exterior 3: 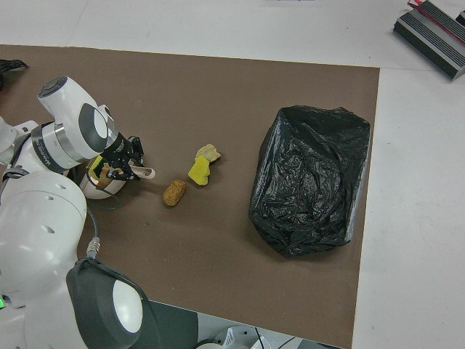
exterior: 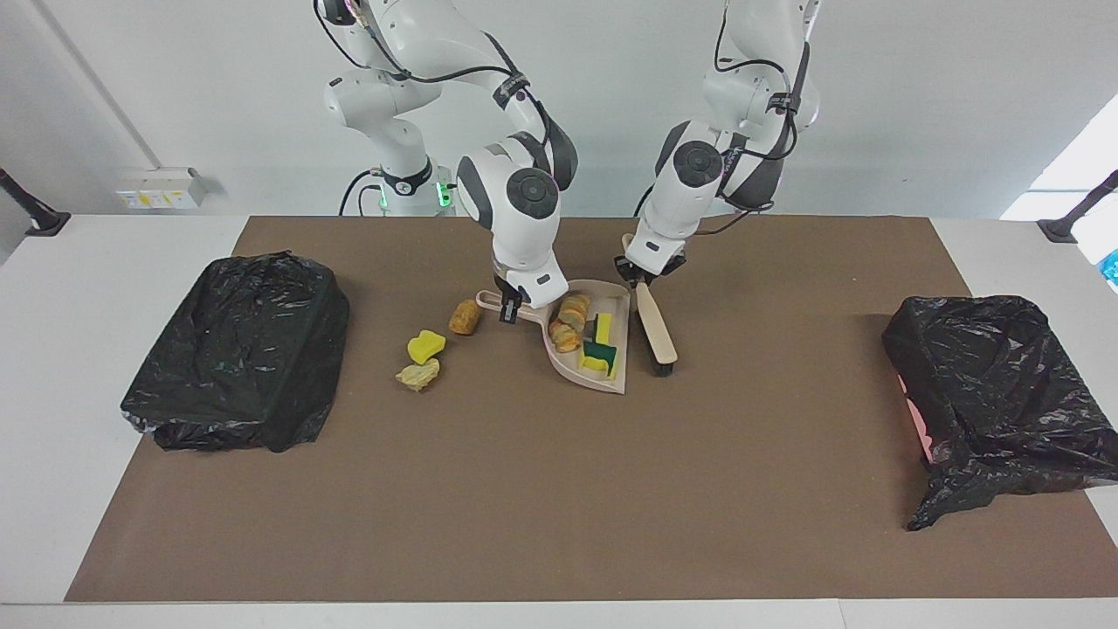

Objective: Sweep and dump trash in bin
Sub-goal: 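Carry the dustpan to the black bag with the right gripper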

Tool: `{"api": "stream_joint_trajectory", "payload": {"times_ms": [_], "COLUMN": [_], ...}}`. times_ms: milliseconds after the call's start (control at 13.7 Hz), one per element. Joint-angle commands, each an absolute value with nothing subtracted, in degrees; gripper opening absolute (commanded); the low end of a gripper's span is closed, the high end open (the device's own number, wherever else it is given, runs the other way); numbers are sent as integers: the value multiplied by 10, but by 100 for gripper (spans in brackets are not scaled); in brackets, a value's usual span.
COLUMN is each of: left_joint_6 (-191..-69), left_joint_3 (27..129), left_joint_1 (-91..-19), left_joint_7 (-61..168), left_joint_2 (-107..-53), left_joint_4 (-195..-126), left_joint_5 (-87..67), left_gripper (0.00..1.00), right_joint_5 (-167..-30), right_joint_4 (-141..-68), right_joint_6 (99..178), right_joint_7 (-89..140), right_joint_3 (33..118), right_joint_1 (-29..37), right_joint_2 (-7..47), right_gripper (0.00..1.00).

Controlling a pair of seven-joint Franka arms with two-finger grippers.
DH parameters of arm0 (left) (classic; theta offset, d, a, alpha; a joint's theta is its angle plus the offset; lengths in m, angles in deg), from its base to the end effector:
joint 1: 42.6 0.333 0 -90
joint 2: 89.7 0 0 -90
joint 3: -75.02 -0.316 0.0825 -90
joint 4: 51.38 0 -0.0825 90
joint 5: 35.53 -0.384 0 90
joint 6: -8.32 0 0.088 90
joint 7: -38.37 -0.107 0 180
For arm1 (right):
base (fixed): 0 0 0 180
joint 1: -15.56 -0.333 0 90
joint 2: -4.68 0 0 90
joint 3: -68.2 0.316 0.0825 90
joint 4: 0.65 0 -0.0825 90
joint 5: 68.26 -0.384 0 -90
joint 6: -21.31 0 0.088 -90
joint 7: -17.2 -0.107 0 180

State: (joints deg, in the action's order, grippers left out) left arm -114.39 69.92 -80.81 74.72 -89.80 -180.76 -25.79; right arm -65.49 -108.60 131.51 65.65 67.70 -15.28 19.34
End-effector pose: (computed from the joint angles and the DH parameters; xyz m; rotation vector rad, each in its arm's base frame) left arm 0.4207 -0.2830 0.3540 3.0727 0.2413 -0.2665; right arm 0.5114 0.2957 0.3571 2.3830 2.0007 -0.3453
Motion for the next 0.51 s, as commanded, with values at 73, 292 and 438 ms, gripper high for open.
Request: {"api": "stream_joint_trajectory", "payload": {"times_ms": [73, 292, 438], "left_joint_6": [-1124, -1131, -1138], "left_joint_3": [703, 703, 702], "left_joint_1": [-768, -753, -753], "left_joint_7": [741, 722, 722], "left_joint_2": [-894, -895, -894], "left_joint_4": [-1800, -1805, -1805], "left_joint_5": [-288, -327, -328], "left_gripper": [0, 0, 0], "right_joint_5": [-658, -659, -658], "right_joint_4": [-1081, -1081, -1076], "right_joint_6": [1297, 1296, 1296], "right_joint_7": [654, 654, 665], "right_joint_3": [681, 681, 679], "right_joint_1": [-126, -84, -52], "right_joint_2": [178, 140, 121], "right_gripper": [0, 0, 0]}}
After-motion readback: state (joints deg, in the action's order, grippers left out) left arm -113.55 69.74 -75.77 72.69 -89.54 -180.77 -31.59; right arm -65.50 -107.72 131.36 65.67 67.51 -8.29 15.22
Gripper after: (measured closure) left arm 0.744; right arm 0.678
